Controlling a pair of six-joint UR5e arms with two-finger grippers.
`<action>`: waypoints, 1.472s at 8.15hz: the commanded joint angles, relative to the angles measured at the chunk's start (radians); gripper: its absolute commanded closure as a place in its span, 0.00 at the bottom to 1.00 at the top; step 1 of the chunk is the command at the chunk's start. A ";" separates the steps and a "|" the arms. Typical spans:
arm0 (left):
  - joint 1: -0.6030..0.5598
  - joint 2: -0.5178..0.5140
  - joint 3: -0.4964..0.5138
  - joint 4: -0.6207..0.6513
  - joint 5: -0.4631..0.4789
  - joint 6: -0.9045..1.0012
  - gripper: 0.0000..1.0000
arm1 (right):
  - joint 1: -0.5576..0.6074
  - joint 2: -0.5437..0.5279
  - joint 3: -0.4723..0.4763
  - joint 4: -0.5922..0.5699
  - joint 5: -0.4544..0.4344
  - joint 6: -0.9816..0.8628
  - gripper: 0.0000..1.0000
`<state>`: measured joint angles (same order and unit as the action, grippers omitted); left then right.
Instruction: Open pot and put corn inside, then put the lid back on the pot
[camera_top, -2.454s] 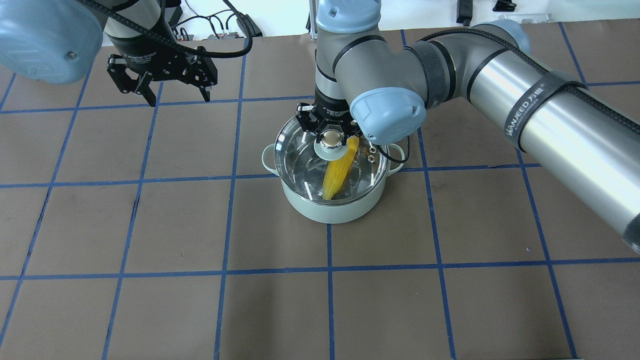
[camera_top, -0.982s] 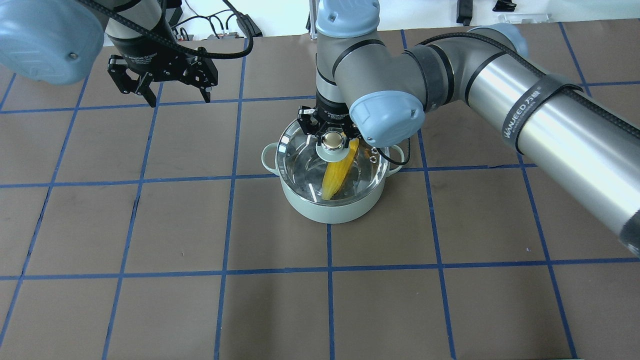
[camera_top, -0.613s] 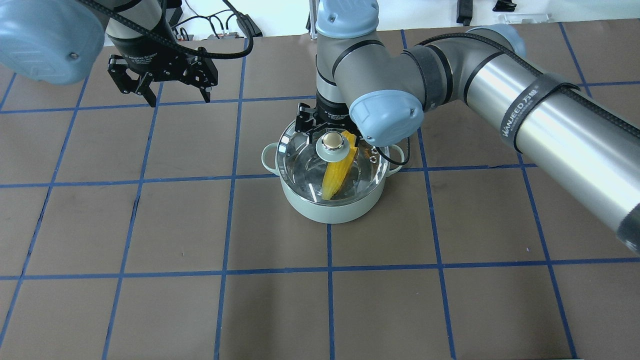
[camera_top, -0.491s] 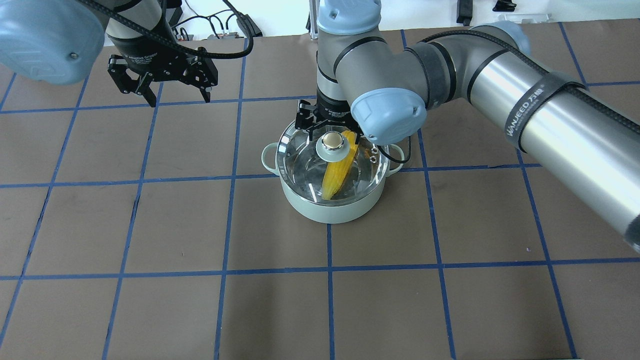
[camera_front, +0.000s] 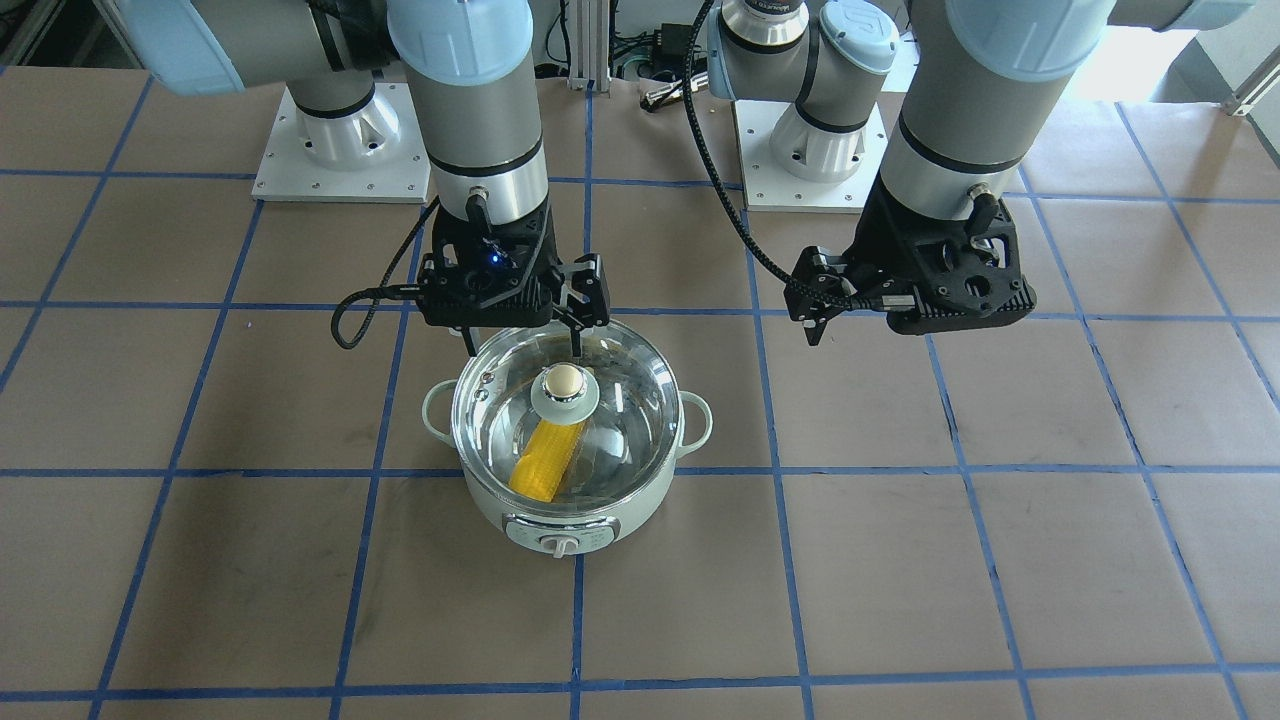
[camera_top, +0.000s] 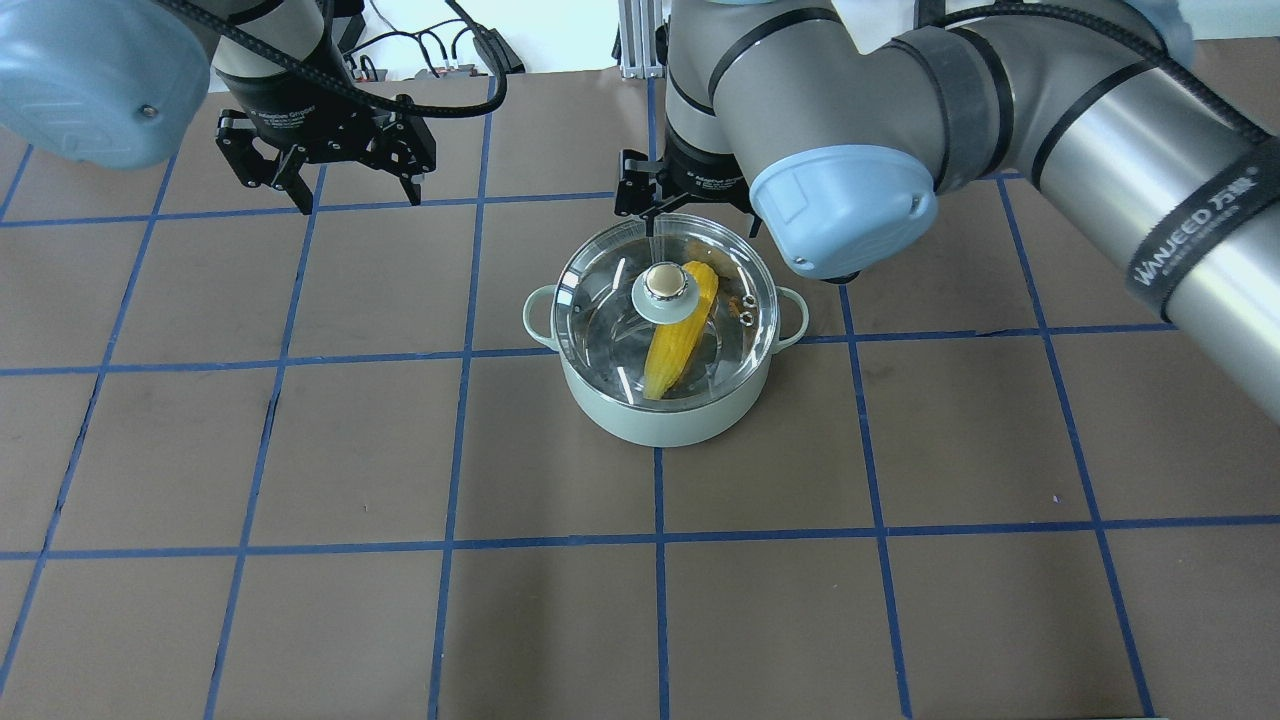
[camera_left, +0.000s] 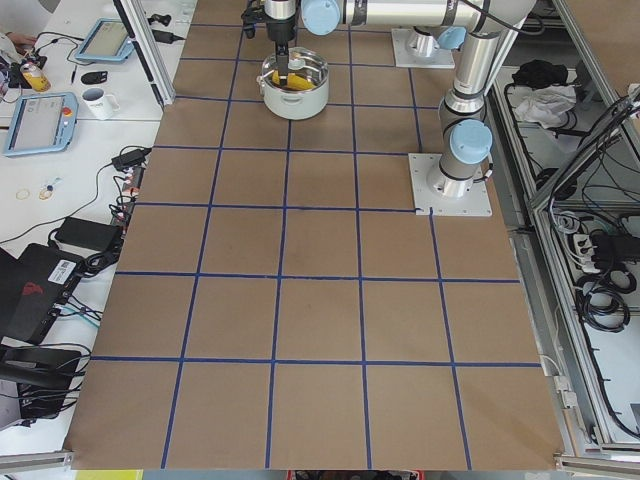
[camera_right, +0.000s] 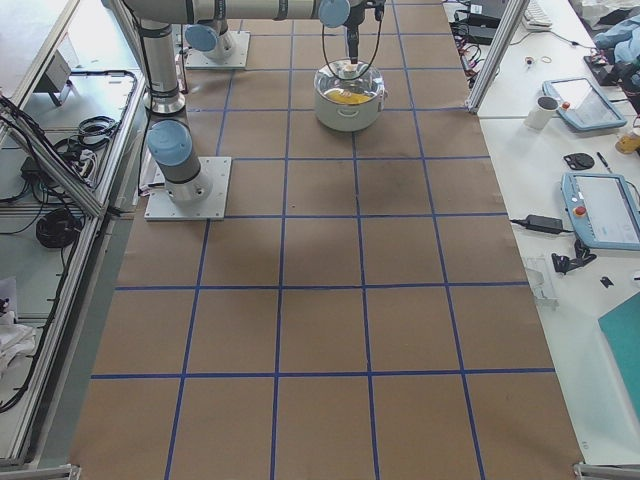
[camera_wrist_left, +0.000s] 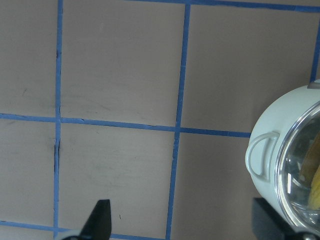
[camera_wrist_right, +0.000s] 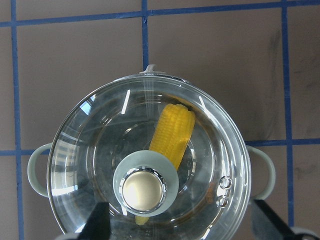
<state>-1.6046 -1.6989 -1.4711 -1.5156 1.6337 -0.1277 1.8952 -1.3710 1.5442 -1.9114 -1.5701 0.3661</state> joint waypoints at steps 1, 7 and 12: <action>0.000 -0.001 0.000 0.000 0.000 -0.004 0.00 | -0.008 -0.060 -0.001 0.038 -0.039 -0.050 0.00; -0.002 -0.005 0.002 0.000 -0.009 -0.016 0.00 | -0.298 -0.195 -0.003 0.207 0.007 -0.282 0.00; -0.003 -0.001 0.000 0.000 -0.058 -0.017 0.00 | -0.294 -0.217 0.005 0.345 0.018 -0.355 0.00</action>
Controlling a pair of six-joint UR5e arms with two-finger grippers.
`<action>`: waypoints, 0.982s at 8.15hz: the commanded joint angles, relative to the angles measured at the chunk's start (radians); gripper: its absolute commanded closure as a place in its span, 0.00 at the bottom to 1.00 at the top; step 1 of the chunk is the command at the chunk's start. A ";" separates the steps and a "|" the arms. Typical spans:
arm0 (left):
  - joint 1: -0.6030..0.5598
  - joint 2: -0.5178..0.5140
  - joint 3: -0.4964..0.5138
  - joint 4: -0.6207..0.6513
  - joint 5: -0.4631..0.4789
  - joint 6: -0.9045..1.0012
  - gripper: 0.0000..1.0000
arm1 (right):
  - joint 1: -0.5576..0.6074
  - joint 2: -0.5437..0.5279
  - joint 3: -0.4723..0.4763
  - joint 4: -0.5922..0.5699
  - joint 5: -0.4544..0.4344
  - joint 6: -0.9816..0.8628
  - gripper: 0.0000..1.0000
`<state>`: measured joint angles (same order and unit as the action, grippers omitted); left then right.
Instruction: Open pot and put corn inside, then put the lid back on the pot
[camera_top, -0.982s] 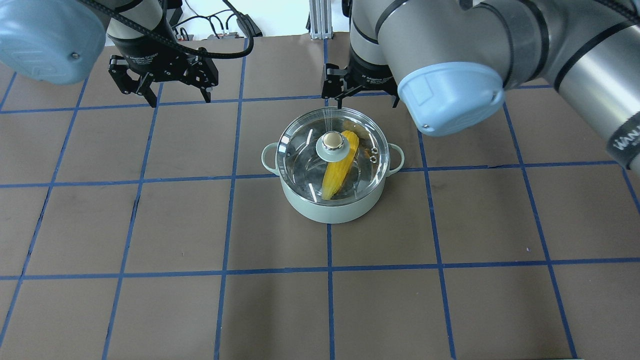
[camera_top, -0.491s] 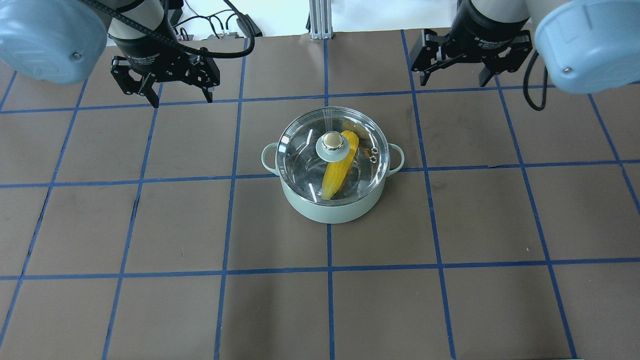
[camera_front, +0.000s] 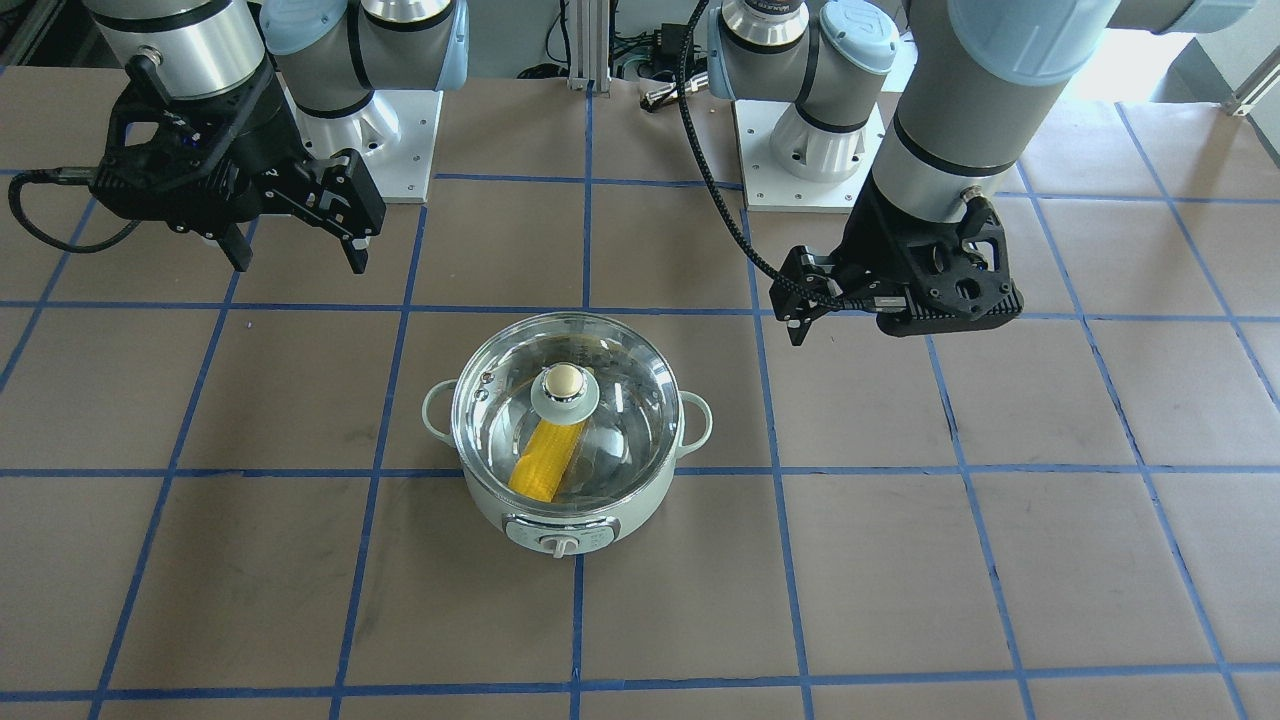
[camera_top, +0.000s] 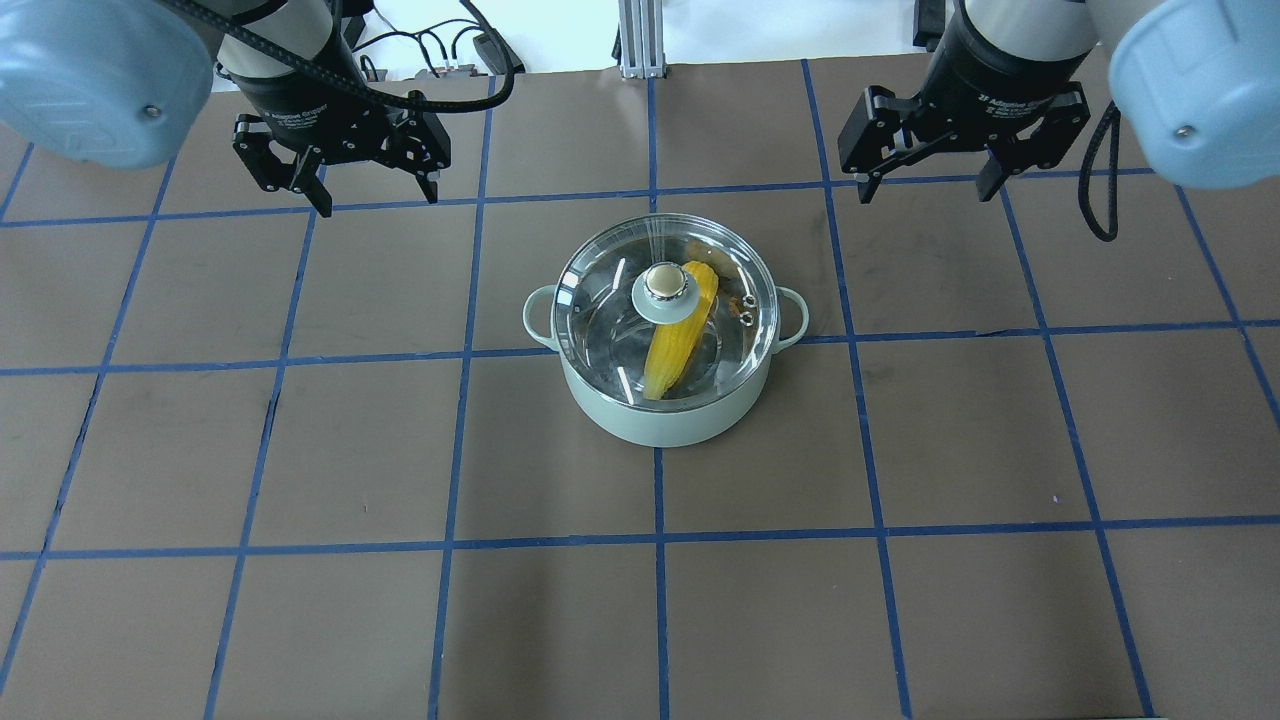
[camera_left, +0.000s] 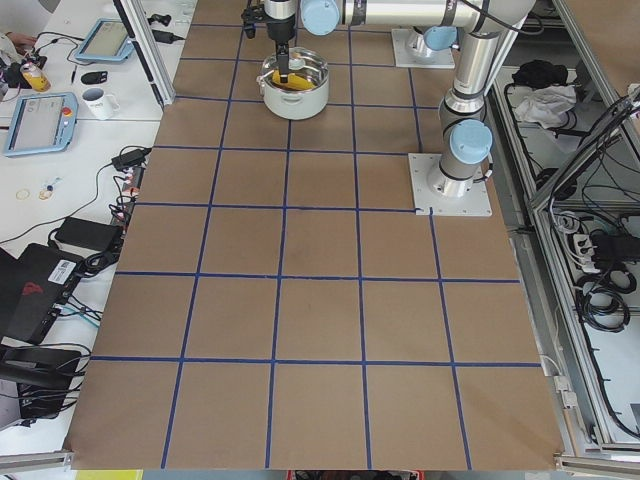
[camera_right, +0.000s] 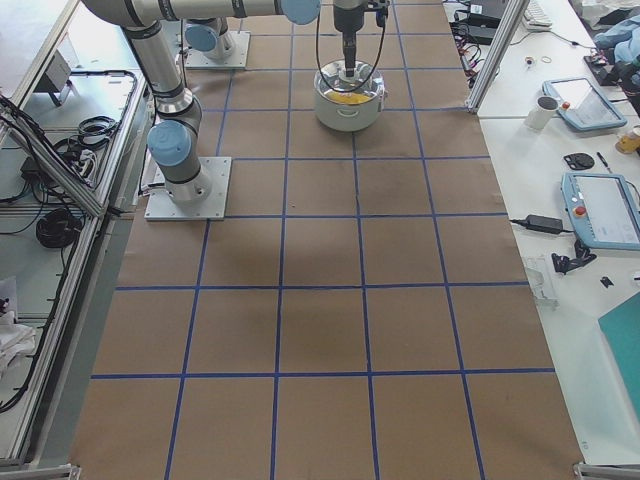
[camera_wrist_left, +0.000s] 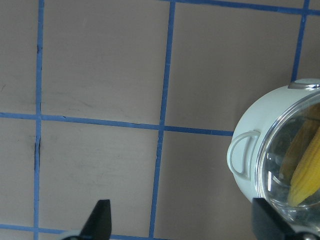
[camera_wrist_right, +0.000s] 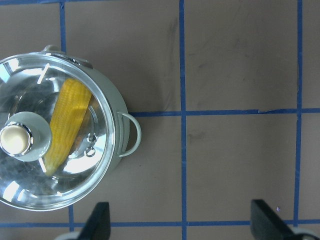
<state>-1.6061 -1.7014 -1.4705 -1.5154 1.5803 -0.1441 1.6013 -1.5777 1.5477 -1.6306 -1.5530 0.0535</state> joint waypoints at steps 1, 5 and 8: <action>-0.001 0.003 -0.001 0.000 -0.005 0.000 0.00 | 0.002 -0.012 0.002 0.066 0.004 -0.043 0.00; -0.008 0.044 -0.001 -0.034 0.003 0.003 0.00 | 0.002 -0.012 0.002 0.072 0.002 -0.040 0.00; -0.009 0.066 -0.004 -0.045 0.003 0.006 0.00 | 0.002 -0.012 0.002 0.074 -0.004 -0.041 0.00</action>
